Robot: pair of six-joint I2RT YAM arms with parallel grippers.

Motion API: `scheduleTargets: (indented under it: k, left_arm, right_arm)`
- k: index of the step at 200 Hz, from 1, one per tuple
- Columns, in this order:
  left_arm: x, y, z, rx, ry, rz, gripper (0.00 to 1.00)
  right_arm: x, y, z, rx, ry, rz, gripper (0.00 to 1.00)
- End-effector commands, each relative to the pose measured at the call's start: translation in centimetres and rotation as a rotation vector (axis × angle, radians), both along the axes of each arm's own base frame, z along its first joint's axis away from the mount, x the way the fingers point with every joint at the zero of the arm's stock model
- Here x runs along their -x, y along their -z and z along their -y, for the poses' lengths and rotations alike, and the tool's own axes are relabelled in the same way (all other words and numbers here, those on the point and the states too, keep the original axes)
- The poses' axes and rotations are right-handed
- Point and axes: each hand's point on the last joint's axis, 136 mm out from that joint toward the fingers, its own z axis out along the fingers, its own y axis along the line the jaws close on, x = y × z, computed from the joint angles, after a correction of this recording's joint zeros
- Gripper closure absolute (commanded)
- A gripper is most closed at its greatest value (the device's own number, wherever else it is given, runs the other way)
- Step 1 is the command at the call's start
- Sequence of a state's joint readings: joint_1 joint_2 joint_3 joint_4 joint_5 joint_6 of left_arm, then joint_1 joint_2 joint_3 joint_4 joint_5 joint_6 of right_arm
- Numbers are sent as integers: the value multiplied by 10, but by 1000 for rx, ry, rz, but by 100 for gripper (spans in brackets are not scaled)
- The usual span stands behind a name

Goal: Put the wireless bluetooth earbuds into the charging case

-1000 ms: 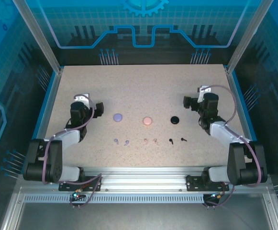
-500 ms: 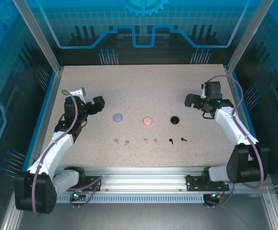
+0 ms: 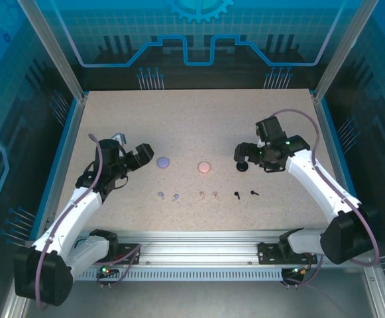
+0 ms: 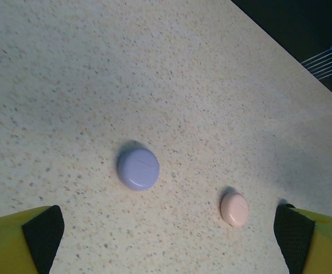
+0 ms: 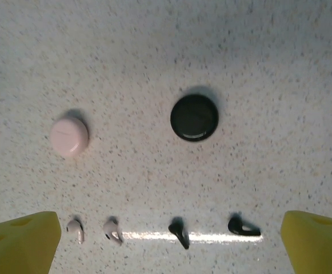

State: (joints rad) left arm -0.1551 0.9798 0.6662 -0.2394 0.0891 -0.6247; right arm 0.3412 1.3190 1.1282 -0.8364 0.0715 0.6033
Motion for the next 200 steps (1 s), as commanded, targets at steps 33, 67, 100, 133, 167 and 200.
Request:
scheduleTargets:
  k: [33,67,100,133,167,200]
  left_arm:
    - [8,14,27,116,61,-103,1]
    - [1,10,36,154,53,-113,1]
    - [-6,4,34,153,12,-126,1]
    - [-17,2,29,130,-27,-132,1]
    - [-27,3,33,133,-24,-158,1]
    - [-32,4,37,134,-8,-172,1]
  right_arm:
    - [-4,6,-17,108,-82,-94,2]
    - [-7,4,-49,97,-92,-136,2]
    - [-11,17,-85,42,-3,-199,2]
    - [-17,44,-119,-22,129,-287,4]
    - [-28,70,-148,49,155,-341,5]
    - [-39,83,-156,185,162,-363,5]
